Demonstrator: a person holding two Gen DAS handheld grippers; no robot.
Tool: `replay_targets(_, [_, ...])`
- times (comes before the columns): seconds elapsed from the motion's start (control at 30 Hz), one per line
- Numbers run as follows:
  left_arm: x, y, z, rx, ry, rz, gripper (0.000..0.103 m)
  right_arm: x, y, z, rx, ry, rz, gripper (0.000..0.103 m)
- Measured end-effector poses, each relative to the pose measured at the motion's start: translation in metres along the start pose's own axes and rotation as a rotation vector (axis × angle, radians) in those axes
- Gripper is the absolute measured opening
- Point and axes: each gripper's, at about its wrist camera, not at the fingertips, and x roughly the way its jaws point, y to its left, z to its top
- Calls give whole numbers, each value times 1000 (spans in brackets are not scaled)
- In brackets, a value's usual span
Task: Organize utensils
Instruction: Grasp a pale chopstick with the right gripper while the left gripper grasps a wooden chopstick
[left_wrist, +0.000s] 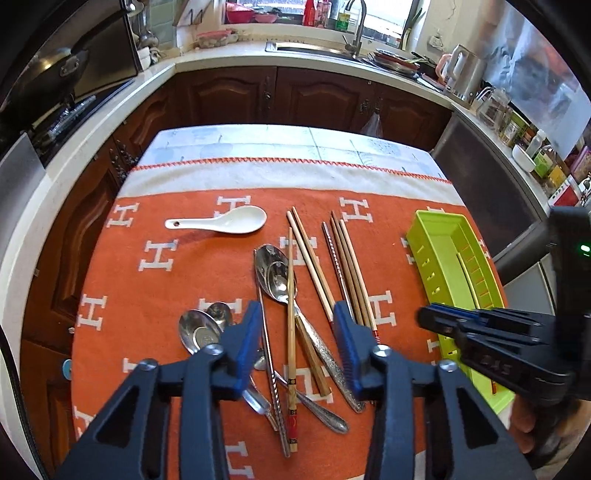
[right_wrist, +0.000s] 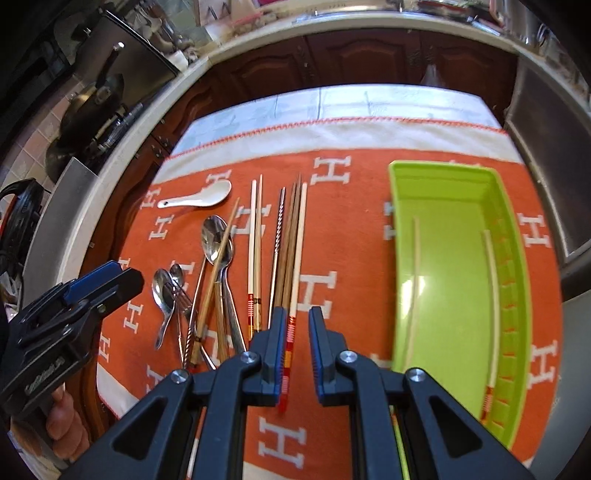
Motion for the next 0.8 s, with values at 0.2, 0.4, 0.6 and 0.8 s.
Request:
replay_targets(0.2, [19, -2, -4, 4, 31, -18, 28, 33, 9, 3, -12, 68, -16, 12])
replay_targets(0.4, [34, 4, -10, -23, 69, -37, 28, 54, 8, 3, -21, 107, -51, 12])
replay_targets(0.6, [37, 11, -11, -37, 75, -39, 28, 65, 11, -2, -60, 114, -97, 10])
replay_targets(0.8, [40, 11, -10, -41, 79, -44, 28, 70, 22, -1, -115, 79, -169, 8])
